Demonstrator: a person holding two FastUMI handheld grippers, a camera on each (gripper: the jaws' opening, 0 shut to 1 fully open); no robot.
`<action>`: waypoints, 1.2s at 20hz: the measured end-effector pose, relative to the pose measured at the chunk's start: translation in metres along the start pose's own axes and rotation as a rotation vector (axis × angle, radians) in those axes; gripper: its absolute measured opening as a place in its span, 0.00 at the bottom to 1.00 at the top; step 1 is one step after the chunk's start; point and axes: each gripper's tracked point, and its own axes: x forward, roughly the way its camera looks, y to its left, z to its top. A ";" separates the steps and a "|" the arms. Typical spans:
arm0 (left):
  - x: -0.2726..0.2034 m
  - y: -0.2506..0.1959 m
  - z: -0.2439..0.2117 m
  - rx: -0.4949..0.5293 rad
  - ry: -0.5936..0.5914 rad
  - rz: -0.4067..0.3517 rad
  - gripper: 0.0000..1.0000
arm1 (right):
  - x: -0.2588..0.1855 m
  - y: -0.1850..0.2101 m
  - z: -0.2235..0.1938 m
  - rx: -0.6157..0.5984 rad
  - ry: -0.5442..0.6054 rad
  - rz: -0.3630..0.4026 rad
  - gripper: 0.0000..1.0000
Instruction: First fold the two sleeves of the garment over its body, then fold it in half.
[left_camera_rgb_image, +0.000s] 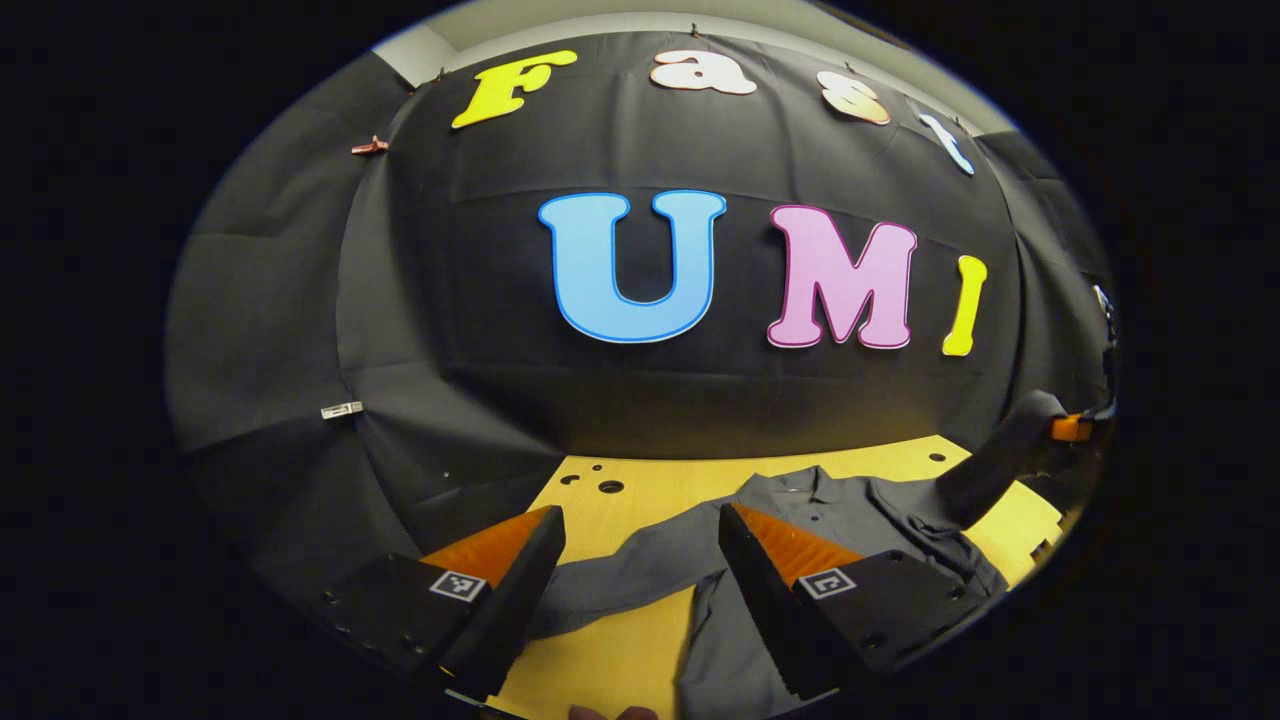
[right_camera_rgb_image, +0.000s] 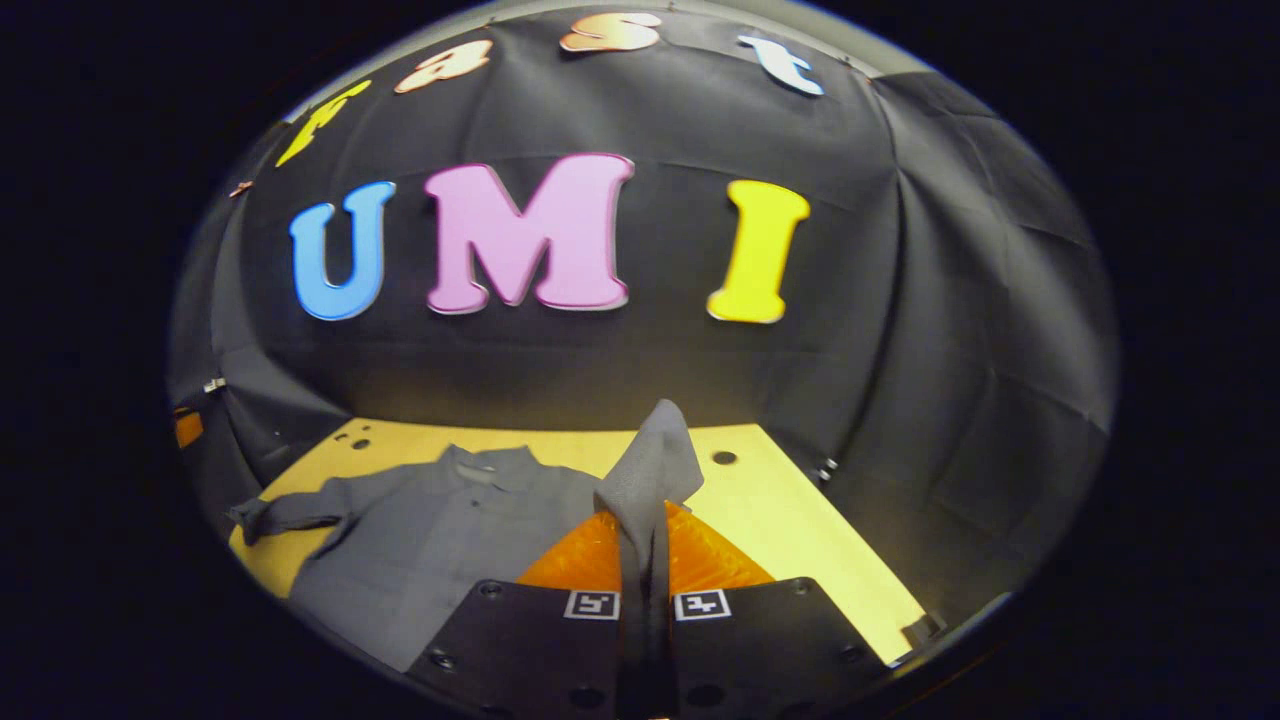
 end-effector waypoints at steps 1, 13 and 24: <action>0.002 0.009 -0.006 -0.007 0.007 -0.016 0.97 | 0.004 0.023 0.006 -0.014 -0.009 0.025 0.05; 0.003 0.157 -0.155 -0.105 0.235 0.099 0.96 | 0.073 0.247 -0.083 -0.130 0.142 0.273 0.05; 0.049 0.194 -0.224 -0.197 0.325 0.163 0.96 | 0.062 0.350 -0.181 0.131 0.480 0.478 0.23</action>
